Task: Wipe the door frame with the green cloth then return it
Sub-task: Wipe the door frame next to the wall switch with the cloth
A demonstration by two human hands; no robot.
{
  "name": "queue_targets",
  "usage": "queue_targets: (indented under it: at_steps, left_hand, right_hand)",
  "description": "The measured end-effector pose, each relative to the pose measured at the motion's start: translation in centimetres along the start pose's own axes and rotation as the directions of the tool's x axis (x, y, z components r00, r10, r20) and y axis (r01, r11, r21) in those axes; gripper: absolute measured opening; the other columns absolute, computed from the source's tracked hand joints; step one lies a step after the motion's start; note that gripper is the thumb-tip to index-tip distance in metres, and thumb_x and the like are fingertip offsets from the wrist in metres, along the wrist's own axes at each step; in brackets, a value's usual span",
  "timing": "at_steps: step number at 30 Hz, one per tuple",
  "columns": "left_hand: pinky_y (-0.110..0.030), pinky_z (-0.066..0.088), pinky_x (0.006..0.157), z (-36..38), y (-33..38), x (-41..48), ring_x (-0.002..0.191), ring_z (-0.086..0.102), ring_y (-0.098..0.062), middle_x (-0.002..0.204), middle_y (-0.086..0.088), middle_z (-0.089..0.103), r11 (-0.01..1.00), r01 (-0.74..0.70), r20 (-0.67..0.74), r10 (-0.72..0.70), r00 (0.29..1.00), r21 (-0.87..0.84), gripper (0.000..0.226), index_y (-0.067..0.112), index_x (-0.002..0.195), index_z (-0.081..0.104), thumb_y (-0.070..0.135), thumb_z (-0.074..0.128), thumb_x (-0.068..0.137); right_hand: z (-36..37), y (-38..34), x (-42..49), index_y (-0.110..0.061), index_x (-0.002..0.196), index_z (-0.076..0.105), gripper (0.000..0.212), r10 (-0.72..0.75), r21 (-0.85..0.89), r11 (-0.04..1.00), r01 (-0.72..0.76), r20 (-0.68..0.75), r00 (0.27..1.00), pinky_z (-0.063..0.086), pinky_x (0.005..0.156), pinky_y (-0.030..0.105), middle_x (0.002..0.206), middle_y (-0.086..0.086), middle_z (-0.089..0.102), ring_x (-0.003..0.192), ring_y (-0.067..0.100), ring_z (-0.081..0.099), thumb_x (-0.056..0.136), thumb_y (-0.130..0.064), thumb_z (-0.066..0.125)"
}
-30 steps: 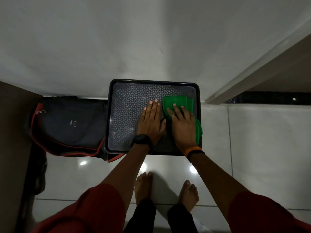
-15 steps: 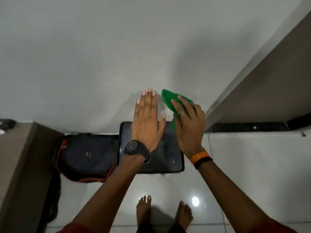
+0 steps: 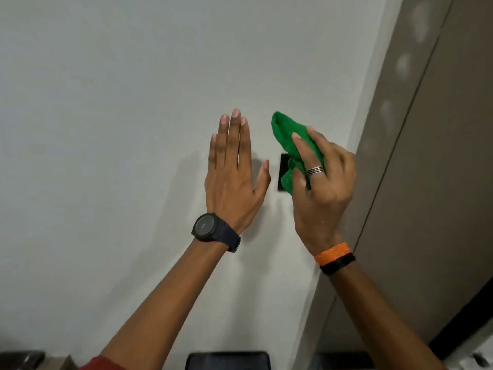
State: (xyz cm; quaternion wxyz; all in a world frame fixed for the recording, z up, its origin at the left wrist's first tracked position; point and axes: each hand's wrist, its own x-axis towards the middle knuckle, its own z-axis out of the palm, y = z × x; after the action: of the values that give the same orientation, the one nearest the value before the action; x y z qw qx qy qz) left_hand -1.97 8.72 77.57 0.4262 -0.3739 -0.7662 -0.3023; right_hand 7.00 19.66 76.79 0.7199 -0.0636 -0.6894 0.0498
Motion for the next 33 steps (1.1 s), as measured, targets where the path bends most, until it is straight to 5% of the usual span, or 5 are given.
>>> queue_targets:
  at_steps: [10,14,17,25,33]
  left_hand:
    - [-0.044,0.006,0.130,-5.0,8.8,16.7,0.158,0.003,-0.030,0.170,-0.017,0.009,0.990,-0.141,-0.184,0.140,0.973,0.004,0.072,0.000,0.160,0.012,0.034,0.040,0.103]
    - [-0.044,0.006,0.130,-3.8,10.6,19.0,0.158,0.003,-0.029,0.170,-0.015,0.009,0.983,-0.183,-0.171,0.180,0.969,0.001,0.073,0.001,0.160,0.012,0.032,0.042,0.102]
    - [-0.043,0.004,0.130,-1.6,10.8,19.3,0.158,0.001,-0.028,0.171,-0.014,0.006,0.976,-0.214,-0.105,0.216,0.971,0.030,0.072,0.003,0.161,0.010,0.035,0.039,0.104]
    - [-0.043,0.003,0.130,4.2,10.1,21.1,0.158,-0.002,-0.024,0.171,-0.011,0.004,0.968,-0.250,0.046,0.249,0.968,0.023,0.068,0.007,0.162,0.006,0.032,0.037,0.106]
    - [-0.044,0.001,0.130,8.8,10.1,22.9,0.158,0.000,-0.026,0.171,-0.011,0.005,0.942,-0.314,-0.042,0.320,0.946,0.117,0.067,0.006,0.162,0.008,0.036,0.028,0.105]
  right_hand:
    - [-3.1,4.1,22.0,-0.015,0.122,0.075,0.042,-0.226,-0.175,0.971,0.165,-0.427,0.876,0.054,0.098,0.051,0.130,0.008,0.073,0.117,0.027,0.059,0.089,0.010,0.066]
    - [-2.3,8.6,23.1,-0.014,0.145,0.056,0.051,-0.156,-0.246,0.955,0.167,0.065,0.986,0.016,0.130,0.056,0.164,0.013,0.039,0.156,0.032,0.029,0.096,-0.011,0.064]
    - [-1.4,13.2,20.1,-0.013,0.153,0.043,0.059,0.106,-0.154,0.987,-0.038,0.463,0.880,-0.002,0.133,0.053,0.175,0.006,0.001,0.162,0.021,-0.006,0.104,-0.044,0.057]
    - [1.7,16.7,21.2,-0.006,0.164,0.010,0.071,-0.031,-0.196,0.976,0.097,0.314,0.949,0.007,0.133,0.053,0.174,0.013,0.007,0.162,0.026,0.003,0.108,-0.034,0.045]
    - [3.9,18.3,21.0,-0.005,0.162,0.021,0.070,-0.136,-0.210,0.964,0.166,0.150,0.979,0.007,0.134,0.049,0.171,0.017,0.018,0.161,0.030,0.012,0.103,-0.032,0.048]
